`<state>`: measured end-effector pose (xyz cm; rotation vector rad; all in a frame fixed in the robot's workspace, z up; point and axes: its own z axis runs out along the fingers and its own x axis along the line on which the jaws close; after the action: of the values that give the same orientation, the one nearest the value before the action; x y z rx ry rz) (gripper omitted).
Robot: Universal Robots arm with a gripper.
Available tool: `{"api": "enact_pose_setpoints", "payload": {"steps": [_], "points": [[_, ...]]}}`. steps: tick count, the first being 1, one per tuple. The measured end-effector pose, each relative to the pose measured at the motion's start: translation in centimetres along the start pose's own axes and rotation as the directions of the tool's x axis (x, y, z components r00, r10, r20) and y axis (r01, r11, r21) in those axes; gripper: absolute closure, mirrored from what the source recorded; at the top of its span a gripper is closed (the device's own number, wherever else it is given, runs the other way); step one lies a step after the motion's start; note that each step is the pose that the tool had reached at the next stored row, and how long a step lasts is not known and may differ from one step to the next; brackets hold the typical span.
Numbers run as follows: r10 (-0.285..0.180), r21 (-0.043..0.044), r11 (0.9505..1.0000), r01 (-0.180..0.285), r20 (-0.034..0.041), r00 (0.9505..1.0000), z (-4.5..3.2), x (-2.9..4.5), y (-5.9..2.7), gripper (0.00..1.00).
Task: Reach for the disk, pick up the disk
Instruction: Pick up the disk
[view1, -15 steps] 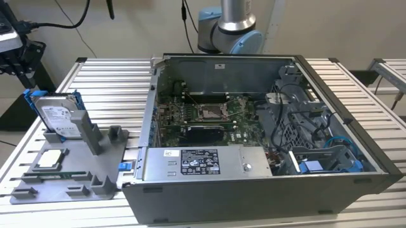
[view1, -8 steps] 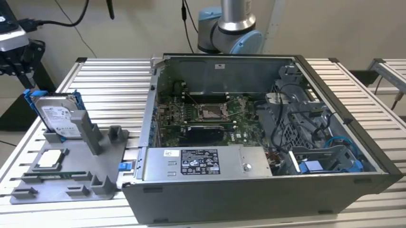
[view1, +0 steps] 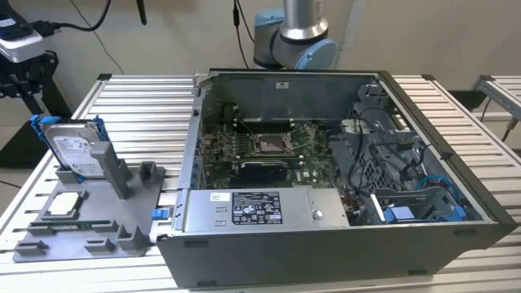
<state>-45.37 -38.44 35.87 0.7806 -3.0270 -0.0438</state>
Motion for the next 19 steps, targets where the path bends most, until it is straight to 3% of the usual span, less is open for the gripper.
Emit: {"api": "enact_pose_setpoints", "payload": {"steps": [4, 8, 14, 19], "points": [[-0.073, 0.0024, 0.9973, 0.073, -0.0034, 0.9973, 0.0, 0.0, 0.0, 1.0], [-0.146, 0.004, 0.9893, 0.146, -0.0066, 0.9893, 0.0, 0.0, 0.0, 1.0], [-0.251, 0.0044, 0.9681, 0.251, -0.0102, 0.9681, 0.0, 0.0, 0.0, 1.0], [-0.308, 0.0042, 0.9512, 0.308, -0.0121, 0.9512, 0.0, 0.0, 0.0, 1.0]]}}
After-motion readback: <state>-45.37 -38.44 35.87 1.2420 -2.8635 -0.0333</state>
